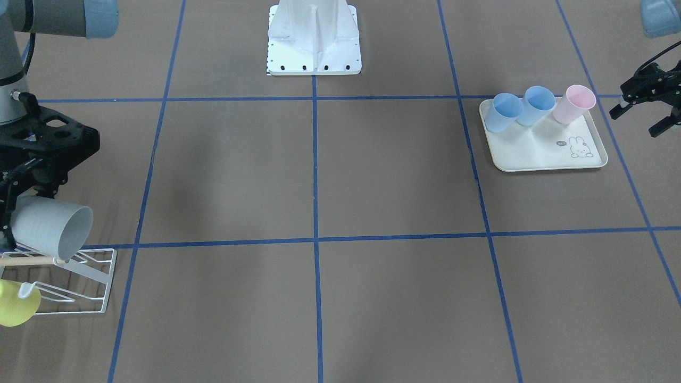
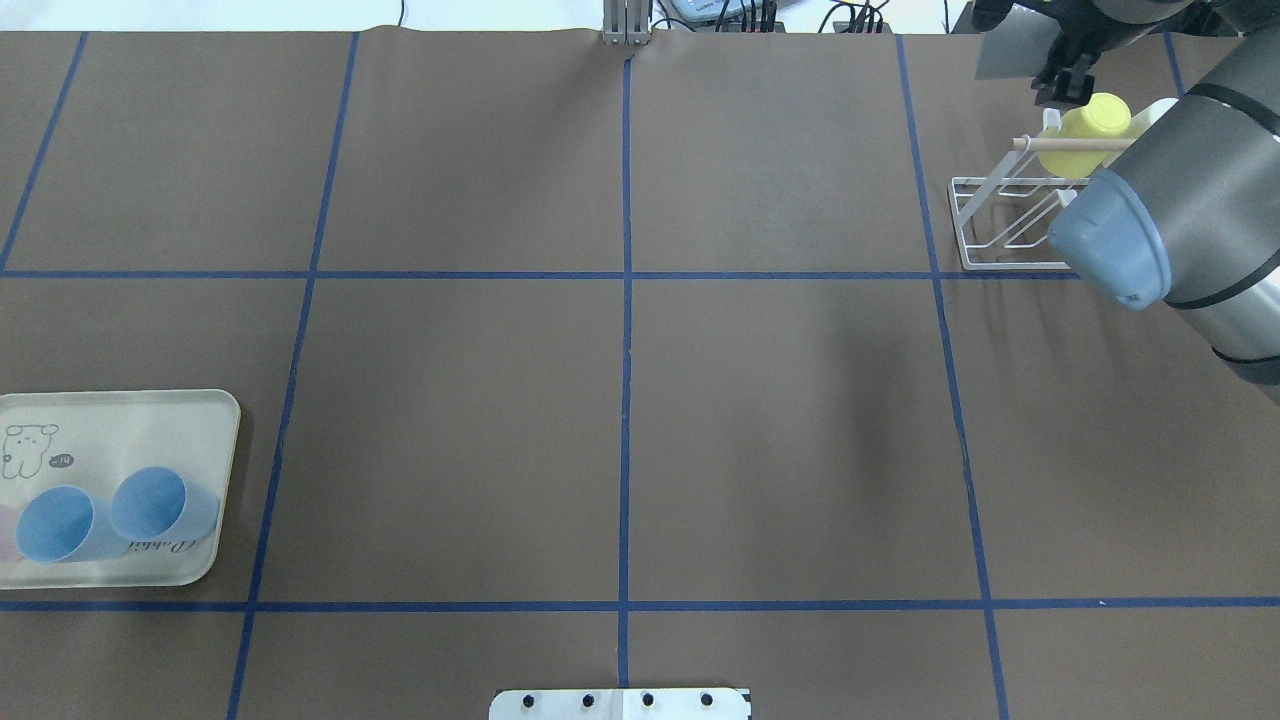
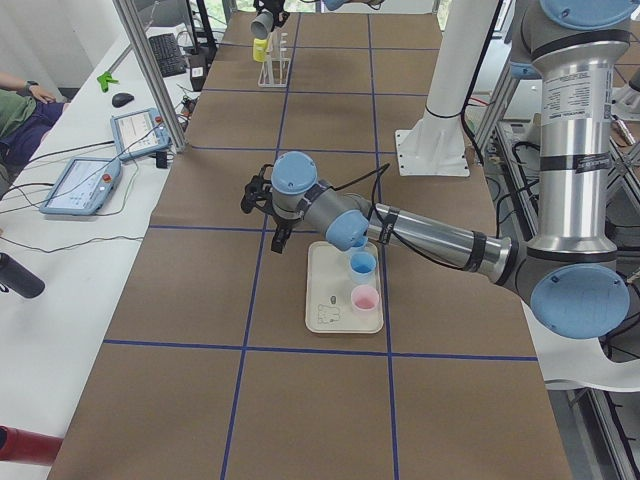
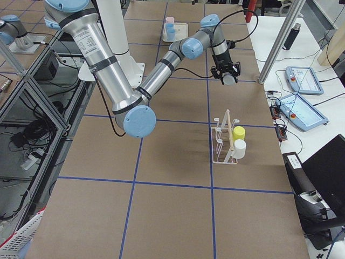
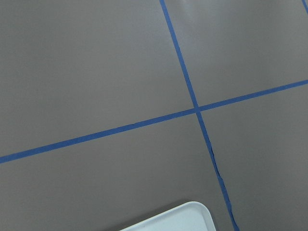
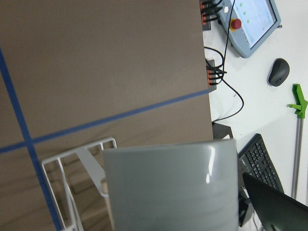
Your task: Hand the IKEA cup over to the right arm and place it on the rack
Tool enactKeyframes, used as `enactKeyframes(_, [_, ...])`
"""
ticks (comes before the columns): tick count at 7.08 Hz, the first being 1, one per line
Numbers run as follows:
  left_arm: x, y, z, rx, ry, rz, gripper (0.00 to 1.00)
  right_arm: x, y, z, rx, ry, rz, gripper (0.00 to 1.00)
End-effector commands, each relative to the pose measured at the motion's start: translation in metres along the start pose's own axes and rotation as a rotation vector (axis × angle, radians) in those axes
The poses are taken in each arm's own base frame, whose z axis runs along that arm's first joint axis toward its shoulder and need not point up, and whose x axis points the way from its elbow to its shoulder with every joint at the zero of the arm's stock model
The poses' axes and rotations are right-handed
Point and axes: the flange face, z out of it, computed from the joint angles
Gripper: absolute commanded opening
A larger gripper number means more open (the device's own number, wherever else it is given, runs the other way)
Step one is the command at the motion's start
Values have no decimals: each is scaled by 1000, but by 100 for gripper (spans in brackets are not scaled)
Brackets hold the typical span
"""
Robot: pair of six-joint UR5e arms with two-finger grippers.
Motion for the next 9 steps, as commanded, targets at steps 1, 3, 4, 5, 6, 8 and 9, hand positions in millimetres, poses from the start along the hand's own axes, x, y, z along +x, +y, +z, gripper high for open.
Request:
enactKeyframes(1, [-2, 3, -1, -1, 0, -1, 100, 17, 17, 26, -183, 98, -257, 29])
enactKeyframes(3, [-3, 4, 0, -2, 1, -1, 100, 22, 19, 51, -310, 131, -435, 30])
enactKeyframes(4, [-3, 4, 0, -2, 1, -1, 100, 31, 8, 57, -335, 132, -481, 30])
enactKeyframes(5, [-3, 4, 0, -2, 1, -1, 100, 27, 1, 71, -352, 116, -499, 32])
enactKeyframes(6, [-3, 3, 1, -4, 1, -1, 100, 24, -5, 81, -358, 128, -508, 34])
enactKeyframes(8, [-2, 3, 2, -6, 1, -2, 100, 21, 0, 112, -371, 110, -518, 37])
enactKeyframes(9, [-2, 2, 2, -4, 0, -2, 100, 18, 2, 120, -367, 113, -526, 39])
